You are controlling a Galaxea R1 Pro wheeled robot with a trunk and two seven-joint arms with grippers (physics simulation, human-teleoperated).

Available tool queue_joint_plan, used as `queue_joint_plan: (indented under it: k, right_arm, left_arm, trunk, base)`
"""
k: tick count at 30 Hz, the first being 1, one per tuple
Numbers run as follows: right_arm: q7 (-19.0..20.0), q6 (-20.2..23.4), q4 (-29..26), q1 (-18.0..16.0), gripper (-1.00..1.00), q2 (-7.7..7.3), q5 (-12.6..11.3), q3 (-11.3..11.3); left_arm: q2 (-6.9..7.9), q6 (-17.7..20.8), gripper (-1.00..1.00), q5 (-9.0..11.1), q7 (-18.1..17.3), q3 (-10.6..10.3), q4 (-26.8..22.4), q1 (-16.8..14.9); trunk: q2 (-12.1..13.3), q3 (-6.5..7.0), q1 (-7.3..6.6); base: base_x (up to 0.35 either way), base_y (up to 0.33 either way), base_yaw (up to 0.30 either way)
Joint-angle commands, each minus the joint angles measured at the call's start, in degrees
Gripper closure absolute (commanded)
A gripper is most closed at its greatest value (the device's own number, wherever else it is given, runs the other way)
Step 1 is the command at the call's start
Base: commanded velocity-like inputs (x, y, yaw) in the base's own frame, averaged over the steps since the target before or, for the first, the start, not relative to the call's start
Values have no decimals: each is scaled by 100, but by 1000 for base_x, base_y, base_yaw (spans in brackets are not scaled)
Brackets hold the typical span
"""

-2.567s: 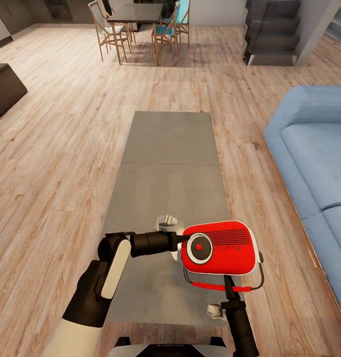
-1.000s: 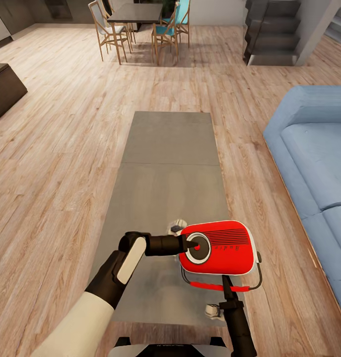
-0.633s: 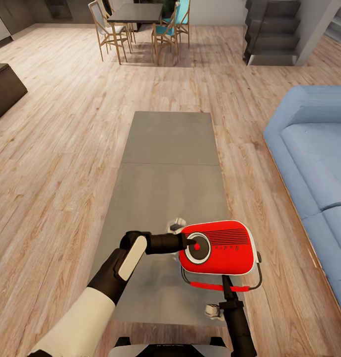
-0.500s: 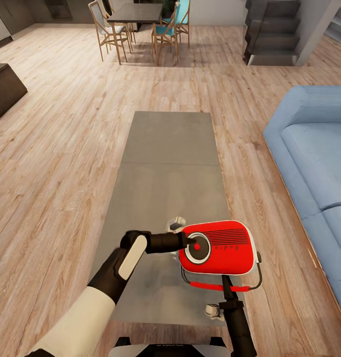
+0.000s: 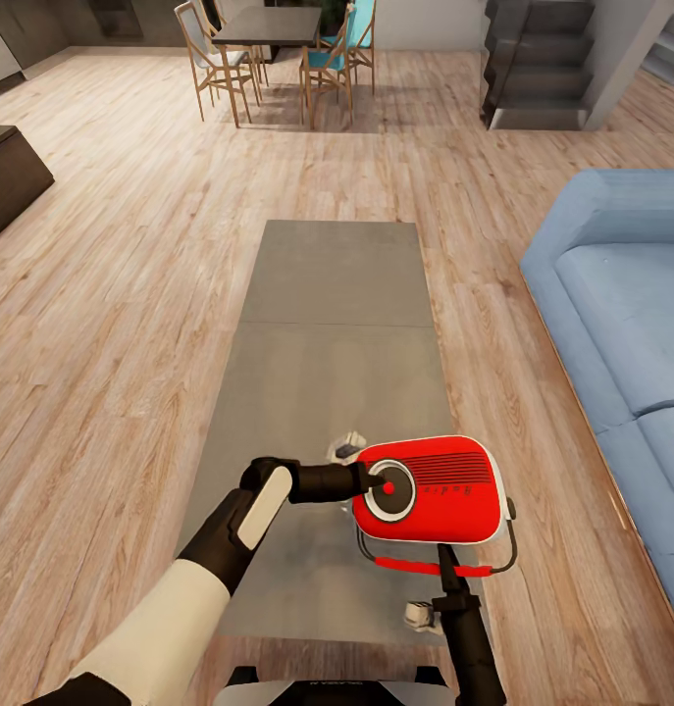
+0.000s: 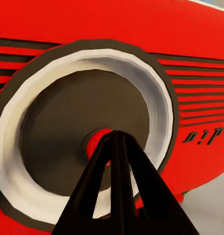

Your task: Turn on the radio receiver that's on the table in the living room.

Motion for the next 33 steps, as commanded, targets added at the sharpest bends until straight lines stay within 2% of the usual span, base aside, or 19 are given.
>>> queue_joint_plan:
  k: [1, 17, 22, 25, 28, 31, 33]
  right_arm:
    - [-3, 44, -4, -1, 100, 1, 58, 2]
    - [-8, 44, -4, -1, 100, 16, 65, 22]
    - [0, 44, -4, -1, 100, 42, 59, 270]
    - [11, 44, -4, -1, 100, 45, 52, 303]
    - [48, 44, -2, -1, 100, 45, 31, 306]
    - [63, 44, 9, -1, 100, 44, -10, 298]
    - [69, 44, 12, -1, 100, 40, -24, 293]
  left_arm:
    - [0, -62, 100, 3, 4, 0, 44, 0]
    - [0, -207, 100, 3, 36, -9, 369, 0]
    - [0, -277, 100, 10, 34, -14, 489, 0]
    - [0, -304, 100, 32, 33, -19, 477, 0]
    - [0, -304, 100, 329, 33, -172, 102, 0]
    - [0, -265, 100, 749, 54, -649, -699, -3]
    - [0, -174, 100, 1008, 157, -872, -1292, -7]
  trunk:
    - [0, 0, 0]
    - [0, 0, 0]
    - [0, 0, 0]
    - [0, 0, 0]
    - [0, 0, 0]
    - [0, 0, 0]
    - [0, 0, 0]
  base:
    - [0, 0, 0]
    - [0, 0, 0]
    - [0, 0, 0]
    - [0, 0, 0]
    - [0, 0, 0]
    - [0, 0, 0]
    - [0, 0, 0]
